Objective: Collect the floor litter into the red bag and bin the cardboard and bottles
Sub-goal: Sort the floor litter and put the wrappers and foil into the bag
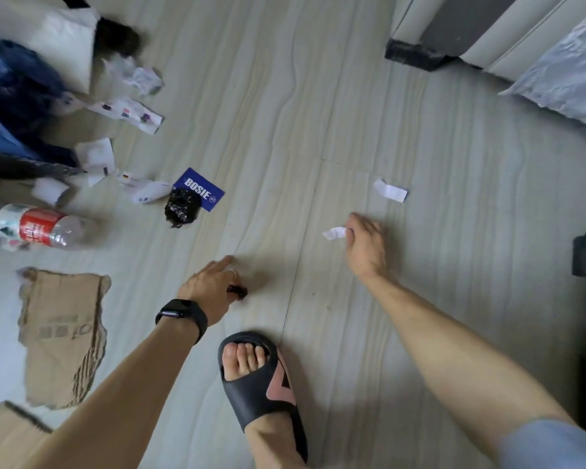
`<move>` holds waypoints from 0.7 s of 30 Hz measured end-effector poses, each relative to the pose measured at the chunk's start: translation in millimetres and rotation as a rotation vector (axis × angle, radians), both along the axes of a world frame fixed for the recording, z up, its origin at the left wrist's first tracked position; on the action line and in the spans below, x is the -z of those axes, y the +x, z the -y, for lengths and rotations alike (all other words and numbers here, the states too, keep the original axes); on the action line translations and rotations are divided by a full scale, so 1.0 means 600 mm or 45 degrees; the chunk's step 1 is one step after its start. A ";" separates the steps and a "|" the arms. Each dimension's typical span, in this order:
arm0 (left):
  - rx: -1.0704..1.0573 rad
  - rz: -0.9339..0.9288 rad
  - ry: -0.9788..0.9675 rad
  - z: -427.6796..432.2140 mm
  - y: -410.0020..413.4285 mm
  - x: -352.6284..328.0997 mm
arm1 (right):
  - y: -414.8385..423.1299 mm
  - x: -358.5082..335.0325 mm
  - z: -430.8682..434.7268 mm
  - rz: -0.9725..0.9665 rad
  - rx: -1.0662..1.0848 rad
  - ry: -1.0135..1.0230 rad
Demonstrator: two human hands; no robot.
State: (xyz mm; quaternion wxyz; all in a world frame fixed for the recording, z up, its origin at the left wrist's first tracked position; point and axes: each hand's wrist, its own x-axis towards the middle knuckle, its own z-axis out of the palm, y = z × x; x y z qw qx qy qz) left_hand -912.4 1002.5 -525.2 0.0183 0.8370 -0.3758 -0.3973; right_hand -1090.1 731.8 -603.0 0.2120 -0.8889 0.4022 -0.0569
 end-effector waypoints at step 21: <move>-0.202 -0.043 0.067 -0.084 0.013 0.007 | 0.098 -0.026 0.022 -0.267 0.330 0.176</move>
